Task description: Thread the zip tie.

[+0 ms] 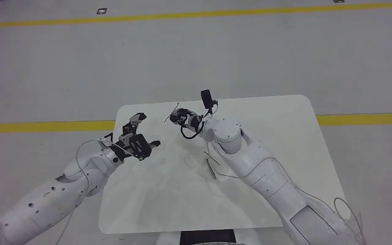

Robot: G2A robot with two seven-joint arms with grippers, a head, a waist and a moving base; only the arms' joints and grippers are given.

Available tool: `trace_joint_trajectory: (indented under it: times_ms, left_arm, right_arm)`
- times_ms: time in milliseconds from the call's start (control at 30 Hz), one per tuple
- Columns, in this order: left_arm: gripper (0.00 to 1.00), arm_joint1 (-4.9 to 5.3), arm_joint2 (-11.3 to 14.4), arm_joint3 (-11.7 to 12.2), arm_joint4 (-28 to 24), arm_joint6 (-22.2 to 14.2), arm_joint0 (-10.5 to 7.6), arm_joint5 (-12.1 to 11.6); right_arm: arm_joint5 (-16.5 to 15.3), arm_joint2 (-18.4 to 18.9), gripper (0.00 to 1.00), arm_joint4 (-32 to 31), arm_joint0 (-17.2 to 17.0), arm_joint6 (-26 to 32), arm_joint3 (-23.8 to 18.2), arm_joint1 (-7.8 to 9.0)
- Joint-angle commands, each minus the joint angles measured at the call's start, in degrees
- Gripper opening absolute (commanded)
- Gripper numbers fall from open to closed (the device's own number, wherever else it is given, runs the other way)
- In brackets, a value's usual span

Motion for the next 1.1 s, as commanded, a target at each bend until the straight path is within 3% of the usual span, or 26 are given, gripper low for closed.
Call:
trace_joint_trajectory:
  times_ms: [0,200,267,333,433,667,1067]
  left_arm:
    - [1.00,-0.17,0.34,0.15,0.00,-0.26,-0.38,0.00]
    - [1.00,-0.35,2.58,0.59,0.00,-0.61,-2.22,0.05]
    - [0.84,-0.32,3.39,0.88,0.00,-0.71,-2.90,0.24]
    - [0.50,-0.17,4.52,1.19,0.00,-1.01,-3.89,0.11]
    - [0.36,0.02,6.29,1.43,0.00,-1.40,-5.16,0.55]
    - [0.40,0.37,9.73,1.54,0.00,-2.10,-7.63,1.57]
    - [0.36,0.33,14.25,2.12,0.00,-3.54,-11.10,3.30]
  right_arm:
    - [0.03,-0.33,0.00,-0.29,-0.24,-0.43,0.05,-0.11]
    - [0.03,-1.25,0.00,1.01,-0.16,-1.43,1.30,-0.60]
    - [0.03,-1.50,0.00,1.65,-0.10,-1.54,1.57,-0.71]
    - [0.03,-1.84,0.00,1.81,0.04,-1.98,1.97,-0.75]
    - [0.03,-2.35,0.00,1.96,0.32,-2.38,2.46,-0.75]
    - [0.03,-3.06,0.00,3.17,0.87,-2.28,2.37,-0.55]
    - [0.03,-4.04,0.00,5.30,1.68,-1.10,2.57,-0.23]
